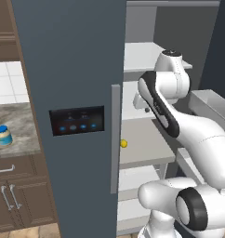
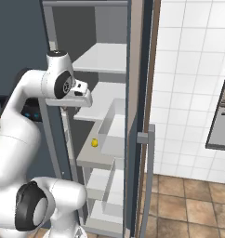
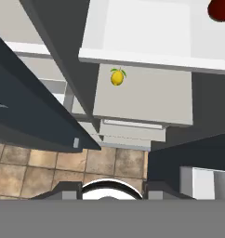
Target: Place the mayonnaise and mayonnaise from the counter to the top shelf of the fridge. If the existing items in the fridge are on the top shelf, move them to other shelves.
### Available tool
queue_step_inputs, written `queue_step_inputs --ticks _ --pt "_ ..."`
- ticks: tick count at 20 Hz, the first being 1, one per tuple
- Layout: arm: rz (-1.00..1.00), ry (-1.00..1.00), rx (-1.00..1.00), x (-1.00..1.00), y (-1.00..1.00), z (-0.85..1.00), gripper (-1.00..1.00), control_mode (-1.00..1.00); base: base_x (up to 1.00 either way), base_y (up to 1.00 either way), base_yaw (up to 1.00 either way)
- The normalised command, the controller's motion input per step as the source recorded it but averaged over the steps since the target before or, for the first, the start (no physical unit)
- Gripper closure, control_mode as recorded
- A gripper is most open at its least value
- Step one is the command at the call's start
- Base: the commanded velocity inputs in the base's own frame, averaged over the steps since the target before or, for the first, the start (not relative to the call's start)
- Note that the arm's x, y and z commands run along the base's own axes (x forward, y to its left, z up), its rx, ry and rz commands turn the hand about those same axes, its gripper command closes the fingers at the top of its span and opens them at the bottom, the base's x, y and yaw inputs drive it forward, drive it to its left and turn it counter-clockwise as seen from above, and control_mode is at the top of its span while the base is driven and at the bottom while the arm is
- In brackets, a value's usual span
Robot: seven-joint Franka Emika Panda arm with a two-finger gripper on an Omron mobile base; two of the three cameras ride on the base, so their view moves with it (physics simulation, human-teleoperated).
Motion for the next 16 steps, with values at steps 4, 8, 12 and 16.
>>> queue_step_inputs --ticks 4,8,12,16 --pt "0.0 0.0 0.0 -0.26 0.0 0.0 -1.0 -1.0 0.0 0.0 0.0" --pt "0.0 -0.01 0.0 -0.85 -0.08 0.0 -1.0 -1.0 0.0 0.0 0.0" --pt "0.0 -0.05 0.0 -1.0 -0.11 0.0 -1.0 -1.0 0.0 0.0 0.0" --pt "0.0 -0.06 0.0 -1.0 -0.07 0.0 -1.0 -1.0 0.0 0.0 0.0"
